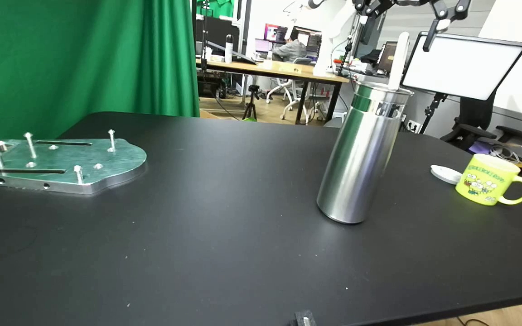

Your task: Scrub inside the flask with the brush

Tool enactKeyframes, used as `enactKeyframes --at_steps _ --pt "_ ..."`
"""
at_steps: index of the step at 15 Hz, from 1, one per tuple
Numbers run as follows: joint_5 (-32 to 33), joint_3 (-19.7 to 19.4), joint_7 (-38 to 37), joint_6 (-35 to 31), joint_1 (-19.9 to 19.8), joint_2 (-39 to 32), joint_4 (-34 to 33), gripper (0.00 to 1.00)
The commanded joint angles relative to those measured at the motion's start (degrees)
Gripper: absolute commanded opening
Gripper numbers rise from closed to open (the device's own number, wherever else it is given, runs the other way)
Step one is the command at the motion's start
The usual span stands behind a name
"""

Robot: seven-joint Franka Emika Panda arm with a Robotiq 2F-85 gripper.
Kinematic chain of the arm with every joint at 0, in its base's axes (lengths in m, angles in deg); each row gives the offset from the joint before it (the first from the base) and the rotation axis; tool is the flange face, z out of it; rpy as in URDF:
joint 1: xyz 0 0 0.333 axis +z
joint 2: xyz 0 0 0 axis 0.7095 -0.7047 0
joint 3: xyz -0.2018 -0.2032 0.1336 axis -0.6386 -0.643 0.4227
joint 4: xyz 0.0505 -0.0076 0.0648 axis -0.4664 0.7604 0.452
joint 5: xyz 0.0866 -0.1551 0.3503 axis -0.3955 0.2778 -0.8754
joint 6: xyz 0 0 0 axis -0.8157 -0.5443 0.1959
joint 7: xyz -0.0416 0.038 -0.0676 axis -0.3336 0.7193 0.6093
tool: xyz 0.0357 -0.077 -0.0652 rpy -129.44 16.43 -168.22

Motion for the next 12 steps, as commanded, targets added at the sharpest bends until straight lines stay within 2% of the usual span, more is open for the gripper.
enactKeyframes --at_steps 1,12 --pt "0.01 -0.04 0.10 0.10 0.02 -0.01 -0.07 1.00" --pt "-0.31 -0.19 0.06 0.49 -0.06 -0.60 -0.45 1.00"
